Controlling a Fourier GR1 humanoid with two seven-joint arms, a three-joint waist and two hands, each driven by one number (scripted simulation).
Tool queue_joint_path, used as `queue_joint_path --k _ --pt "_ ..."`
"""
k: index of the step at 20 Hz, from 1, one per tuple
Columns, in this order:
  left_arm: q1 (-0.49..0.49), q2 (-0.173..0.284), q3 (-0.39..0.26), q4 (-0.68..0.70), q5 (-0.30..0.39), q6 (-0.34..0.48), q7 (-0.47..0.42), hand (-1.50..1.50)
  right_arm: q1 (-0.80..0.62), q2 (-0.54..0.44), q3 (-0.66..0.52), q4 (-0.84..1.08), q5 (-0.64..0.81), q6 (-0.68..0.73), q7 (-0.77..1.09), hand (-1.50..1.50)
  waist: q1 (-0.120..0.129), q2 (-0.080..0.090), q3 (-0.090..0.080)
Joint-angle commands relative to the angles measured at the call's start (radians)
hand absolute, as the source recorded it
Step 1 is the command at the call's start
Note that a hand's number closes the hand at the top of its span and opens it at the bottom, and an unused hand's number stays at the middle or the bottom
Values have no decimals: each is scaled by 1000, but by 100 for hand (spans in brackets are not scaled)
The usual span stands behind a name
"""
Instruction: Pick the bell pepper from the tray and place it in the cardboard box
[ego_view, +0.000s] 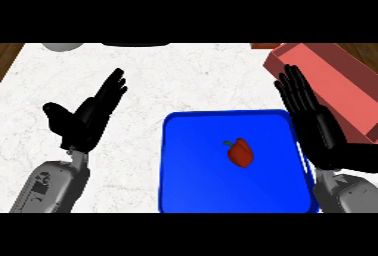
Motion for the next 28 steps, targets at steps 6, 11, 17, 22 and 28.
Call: queue_joint_path --k 6,11,17,22,28 --pt "95 70 157 -7 50 40 10 0 -132 -185 37 141 -120 466 12 -150 90 -24 14" --pt "228 97 209 -3 141 -59 -19 0 -26 -116 -88 255 69 348 -537 -150 42 -27 16" --pt "263 107 233 -71 149 -53 19 0 -54 -265 -54 207 200 494 -626 -150 18 -36 13" --pt "244 119 244 -83 167 -50 54 0 -126 -436 44 139 495 432 -444 -150 21 -42 10" --pt "248 91 224 -48 135 -46 18 0 -170 -443 215 -6 709 472 -160 -150 9 -39 10"
